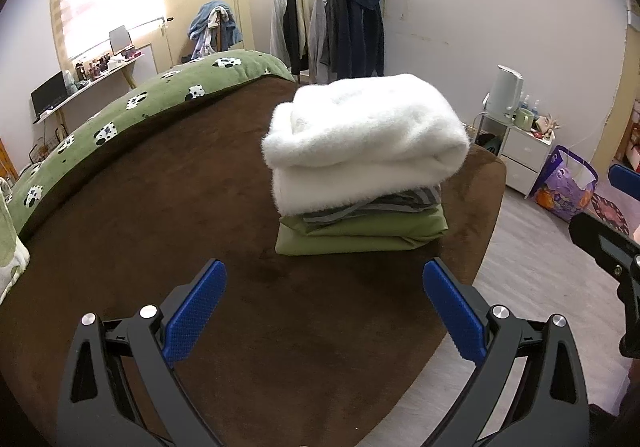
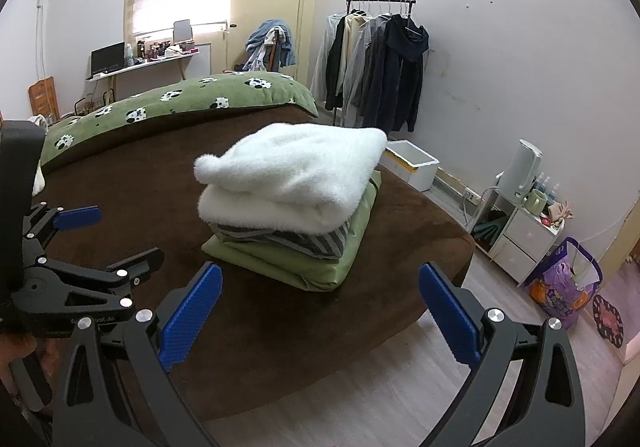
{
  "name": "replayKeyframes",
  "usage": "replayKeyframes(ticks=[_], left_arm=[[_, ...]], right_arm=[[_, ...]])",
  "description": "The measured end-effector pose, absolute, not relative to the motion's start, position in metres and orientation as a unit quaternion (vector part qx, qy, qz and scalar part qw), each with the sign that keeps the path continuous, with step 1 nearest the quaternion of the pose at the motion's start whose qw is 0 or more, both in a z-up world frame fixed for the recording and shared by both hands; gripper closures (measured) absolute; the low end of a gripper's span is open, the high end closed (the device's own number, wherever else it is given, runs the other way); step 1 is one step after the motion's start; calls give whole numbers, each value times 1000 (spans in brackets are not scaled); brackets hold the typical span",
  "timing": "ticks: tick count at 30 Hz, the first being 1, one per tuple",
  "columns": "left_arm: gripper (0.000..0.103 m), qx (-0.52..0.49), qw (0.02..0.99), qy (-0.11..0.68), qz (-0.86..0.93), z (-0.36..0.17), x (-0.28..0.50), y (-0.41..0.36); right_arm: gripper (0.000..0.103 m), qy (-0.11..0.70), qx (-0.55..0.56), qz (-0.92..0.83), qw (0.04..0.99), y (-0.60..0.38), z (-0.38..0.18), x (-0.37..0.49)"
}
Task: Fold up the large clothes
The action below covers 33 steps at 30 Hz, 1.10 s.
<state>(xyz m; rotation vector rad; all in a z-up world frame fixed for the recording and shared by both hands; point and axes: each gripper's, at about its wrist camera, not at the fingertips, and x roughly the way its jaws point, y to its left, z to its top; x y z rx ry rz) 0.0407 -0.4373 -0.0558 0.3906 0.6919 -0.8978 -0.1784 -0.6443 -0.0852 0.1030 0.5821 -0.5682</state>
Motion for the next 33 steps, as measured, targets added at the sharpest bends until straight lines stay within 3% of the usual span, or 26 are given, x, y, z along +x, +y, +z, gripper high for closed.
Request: replayKeyframes(ticks=[33], left_arm=[[6, 197, 824, 324, -421, -52, 35, -438]], right_arm=[[6, 290, 60, -257, 920, -647, -94, -184]])
